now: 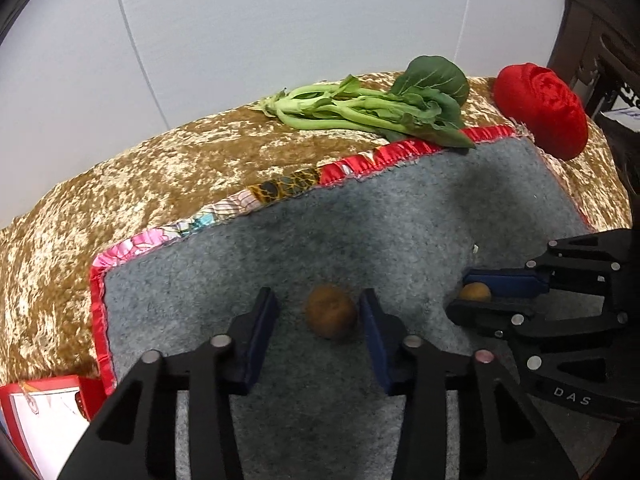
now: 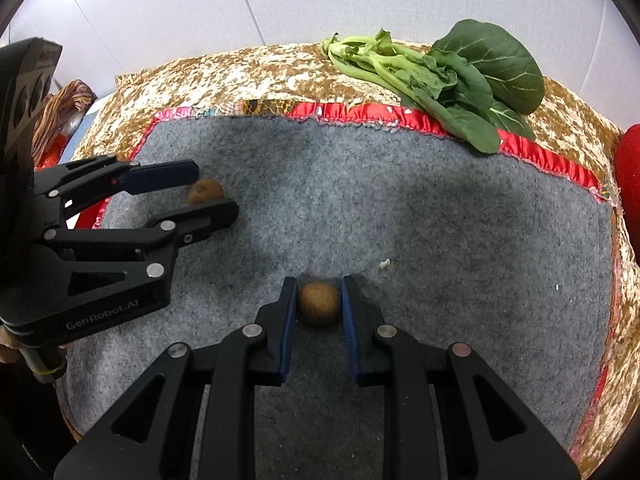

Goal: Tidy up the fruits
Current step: 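Close the left tool on the other brown ball while the right tool holds its ball, then carry both brown balls over the white tray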

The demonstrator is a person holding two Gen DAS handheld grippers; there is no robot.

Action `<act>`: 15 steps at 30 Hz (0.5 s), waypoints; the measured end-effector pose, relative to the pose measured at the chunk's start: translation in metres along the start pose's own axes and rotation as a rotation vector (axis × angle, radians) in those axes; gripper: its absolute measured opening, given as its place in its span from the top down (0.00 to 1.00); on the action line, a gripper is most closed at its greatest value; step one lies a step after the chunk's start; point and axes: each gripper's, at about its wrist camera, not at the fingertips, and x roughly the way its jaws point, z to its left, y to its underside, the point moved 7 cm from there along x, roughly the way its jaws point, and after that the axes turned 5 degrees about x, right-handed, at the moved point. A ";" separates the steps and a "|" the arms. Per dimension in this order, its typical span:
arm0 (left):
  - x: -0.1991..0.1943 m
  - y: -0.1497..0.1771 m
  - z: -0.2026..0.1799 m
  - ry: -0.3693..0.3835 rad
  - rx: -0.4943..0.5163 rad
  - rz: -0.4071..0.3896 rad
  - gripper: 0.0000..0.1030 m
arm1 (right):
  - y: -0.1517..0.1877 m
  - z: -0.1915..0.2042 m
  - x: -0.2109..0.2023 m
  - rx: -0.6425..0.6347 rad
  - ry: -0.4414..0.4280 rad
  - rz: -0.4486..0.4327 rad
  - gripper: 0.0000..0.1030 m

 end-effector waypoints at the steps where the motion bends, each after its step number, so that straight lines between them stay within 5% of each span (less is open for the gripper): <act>1: 0.001 0.000 0.000 0.001 0.001 0.000 0.67 | 0.000 0.000 0.000 -0.003 0.003 0.000 0.77; 5: 0.001 0.001 0.001 0.010 -0.001 -0.008 0.76 | 0.000 0.001 0.001 -0.006 0.005 -0.002 0.77; 15: -0.011 0.009 0.001 0.049 0.001 -0.017 0.77 | 0.001 0.005 -0.004 -0.009 0.004 -0.011 0.77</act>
